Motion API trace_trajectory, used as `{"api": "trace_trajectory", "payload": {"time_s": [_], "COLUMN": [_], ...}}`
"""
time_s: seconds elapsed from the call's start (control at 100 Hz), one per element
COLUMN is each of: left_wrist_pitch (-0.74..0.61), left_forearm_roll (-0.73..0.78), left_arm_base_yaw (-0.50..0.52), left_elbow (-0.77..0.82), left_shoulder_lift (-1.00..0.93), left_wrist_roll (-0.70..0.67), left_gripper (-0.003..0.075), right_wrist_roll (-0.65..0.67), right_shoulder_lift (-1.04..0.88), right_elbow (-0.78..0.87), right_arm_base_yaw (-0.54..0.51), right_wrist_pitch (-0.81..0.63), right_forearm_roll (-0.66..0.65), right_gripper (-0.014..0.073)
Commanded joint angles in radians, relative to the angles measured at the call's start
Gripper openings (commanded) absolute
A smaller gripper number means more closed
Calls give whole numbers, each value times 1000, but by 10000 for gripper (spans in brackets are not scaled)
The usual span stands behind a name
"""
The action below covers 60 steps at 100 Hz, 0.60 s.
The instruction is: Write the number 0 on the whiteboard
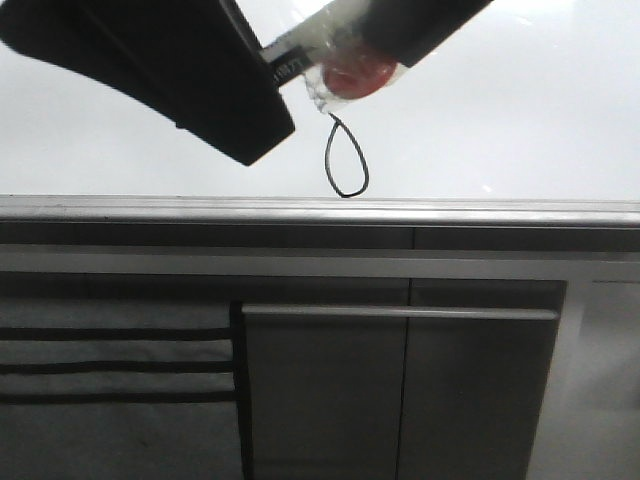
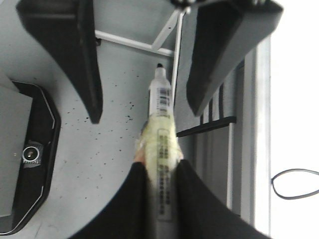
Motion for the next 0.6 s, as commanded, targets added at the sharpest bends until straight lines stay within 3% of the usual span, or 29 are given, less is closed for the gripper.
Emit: {"api": "trace_trajectory", "payload": {"time_s": [0.0,0.18,0.5,0.59], "left_wrist_pitch": [-49,-59,-89,-89], "left_forearm_roll": [-22,6,4,4], "left_arm_base_yaw": [-7,-7,-7,-7], "left_elbow": [-38,-38,-38,-38], "left_shoulder_lift": [-6,4,4,4], "left_wrist_roll": [3,3,0,-4], "left_gripper": [442,417,102,54], "right_wrist_roll": [-21,-17,-12,7], "right_shoulder_lift": [-30,-28,-26,-26], "right_elbow": [-23,-23,-23,-23], "right_arm_base_yaw": [1,1,0,-2], "right_wrist_pitch": [-60,-43,-34,-36], "right_forearm_roll": [24,27,51,63], "right_gripper": [-47,-47,-38,55]}}
